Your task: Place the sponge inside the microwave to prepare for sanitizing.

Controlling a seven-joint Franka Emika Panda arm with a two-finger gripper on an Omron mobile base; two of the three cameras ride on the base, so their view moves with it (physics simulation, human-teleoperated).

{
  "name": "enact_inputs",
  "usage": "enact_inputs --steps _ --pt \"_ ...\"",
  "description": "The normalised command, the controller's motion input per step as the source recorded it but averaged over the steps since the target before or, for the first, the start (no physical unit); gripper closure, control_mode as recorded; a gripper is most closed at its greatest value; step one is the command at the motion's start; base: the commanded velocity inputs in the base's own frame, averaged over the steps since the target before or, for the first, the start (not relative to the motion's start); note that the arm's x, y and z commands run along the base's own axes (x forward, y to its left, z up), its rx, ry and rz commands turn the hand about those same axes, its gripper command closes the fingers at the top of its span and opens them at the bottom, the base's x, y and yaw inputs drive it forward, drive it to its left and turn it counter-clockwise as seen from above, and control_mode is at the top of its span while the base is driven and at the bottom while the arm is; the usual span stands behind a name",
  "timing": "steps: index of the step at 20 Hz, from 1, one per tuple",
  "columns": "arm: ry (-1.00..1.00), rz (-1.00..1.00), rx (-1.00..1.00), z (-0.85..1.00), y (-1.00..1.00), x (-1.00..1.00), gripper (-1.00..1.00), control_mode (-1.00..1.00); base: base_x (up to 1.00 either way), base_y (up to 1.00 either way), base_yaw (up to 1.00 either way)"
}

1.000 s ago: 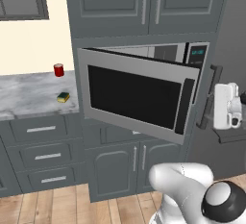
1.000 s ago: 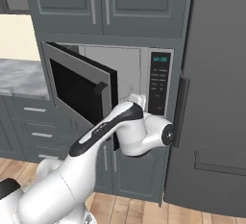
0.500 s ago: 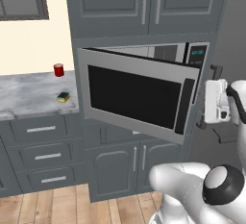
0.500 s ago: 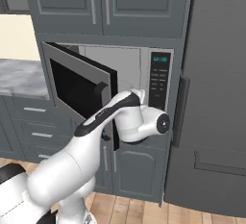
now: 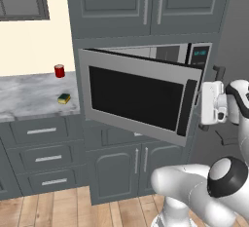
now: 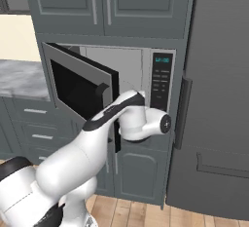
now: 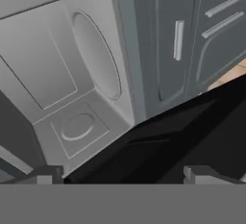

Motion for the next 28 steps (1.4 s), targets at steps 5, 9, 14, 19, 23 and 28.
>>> enact_inputs --steps 5,9,14,19,23,28 --pt "-0.02 0.12 0.0 -0.01 0.18 0.0 -1.0 -1.0 0.0 0.0 0.0" --pt "-0.07 0.14 0.0 0.0 0.23 -0.03 -1.0 -1.0 0.0 0.0 0.0" --pt "-0.08 0.13 0.0 0.0 0.24 -0.06 -1.0 -1.0 0.0 0.0 0.0" --pt "-0.08 0.14 0.0 0.0 0.36 -0.19 -1.0 -1.0 0.0 0.0 0.0" --pt "-0.14 0.17 0.0 -0.06 0.35 -0.37 -1.0 -1.0 0.0 0.0 0.0" --pt "-0.2 0.19 0.0 -0.08 0.34 -0.45 -1.0 -1.0 0.0 0.0 0.0"
